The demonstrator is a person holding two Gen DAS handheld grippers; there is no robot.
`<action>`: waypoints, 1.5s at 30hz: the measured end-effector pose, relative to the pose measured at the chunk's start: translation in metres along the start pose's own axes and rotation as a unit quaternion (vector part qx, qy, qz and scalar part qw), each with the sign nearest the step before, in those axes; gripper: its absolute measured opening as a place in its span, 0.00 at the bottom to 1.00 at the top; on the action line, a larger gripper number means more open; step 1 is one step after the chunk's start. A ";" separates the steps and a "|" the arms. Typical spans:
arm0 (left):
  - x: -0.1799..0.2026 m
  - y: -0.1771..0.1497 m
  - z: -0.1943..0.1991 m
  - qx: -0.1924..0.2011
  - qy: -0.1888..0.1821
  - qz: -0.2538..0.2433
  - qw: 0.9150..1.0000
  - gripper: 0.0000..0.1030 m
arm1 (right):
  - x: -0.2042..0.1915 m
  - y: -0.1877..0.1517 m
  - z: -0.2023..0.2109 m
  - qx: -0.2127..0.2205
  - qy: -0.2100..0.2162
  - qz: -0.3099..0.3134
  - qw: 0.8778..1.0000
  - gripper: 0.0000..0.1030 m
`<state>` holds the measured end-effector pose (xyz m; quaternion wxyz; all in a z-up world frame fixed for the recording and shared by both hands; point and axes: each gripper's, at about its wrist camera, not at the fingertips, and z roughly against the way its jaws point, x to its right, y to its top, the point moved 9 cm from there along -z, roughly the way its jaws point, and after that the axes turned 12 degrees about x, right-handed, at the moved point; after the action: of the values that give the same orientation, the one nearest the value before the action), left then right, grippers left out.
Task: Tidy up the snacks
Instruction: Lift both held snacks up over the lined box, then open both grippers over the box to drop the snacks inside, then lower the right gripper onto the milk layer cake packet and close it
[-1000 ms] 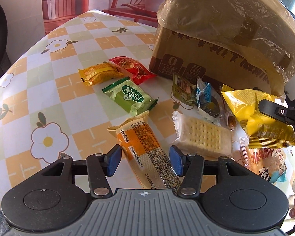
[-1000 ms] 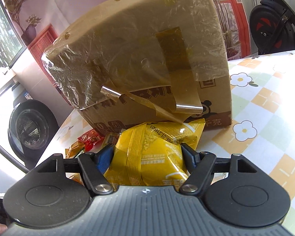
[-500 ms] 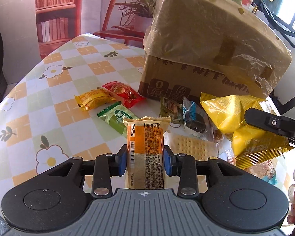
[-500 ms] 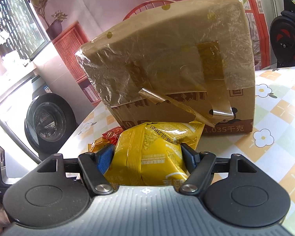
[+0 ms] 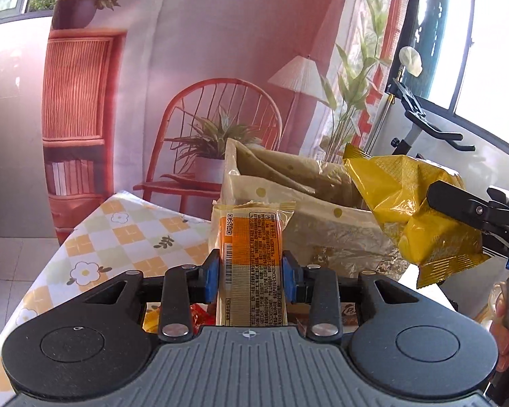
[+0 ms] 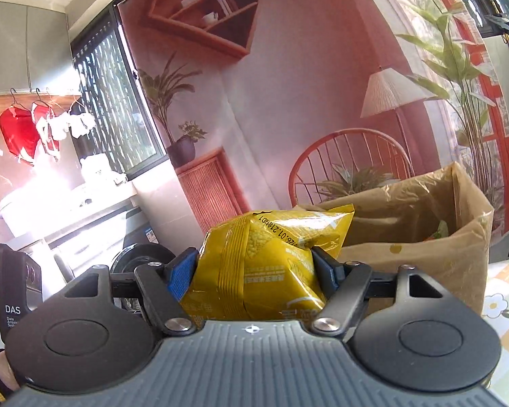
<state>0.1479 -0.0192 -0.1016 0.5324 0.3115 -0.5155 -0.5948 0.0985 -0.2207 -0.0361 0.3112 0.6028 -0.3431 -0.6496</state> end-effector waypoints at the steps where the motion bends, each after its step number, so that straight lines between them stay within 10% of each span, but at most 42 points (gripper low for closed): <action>1: 0.005 0.008 -0.003 0.006 -0.003 -0.005 1.000 0.37 | 0.002 0.011 -0.003 0.010 -0.004 0.010 1.000 0.71; 12: 0.053 0.075 -0.098 0.036 -0.050 -0.070 0.996 0.37 | 0.063 0.046 -0.058 0.019 -0.104 0.137 0.985 0.71; 24: 0.046 0.059 -0.183 -0.012 -0.039 -0.044 0.998 0.46 | 0.110 0.017 -0.102 -0.018 -0.140 0.083 0.986 0.75; 45: -0.010 0.035 -0.058 -0.007 0.011 -0.058 0.998 0.51 | 0.046 0.002 -0.024 -0.041 -0.112 0.076 0.990 0.79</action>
<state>0.2150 -0.0223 -0.0859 0.5044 0.3440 -0.4866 -0.6249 0.1186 -0.2617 -0.0615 0.3441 0.4854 -0.3938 -0.7007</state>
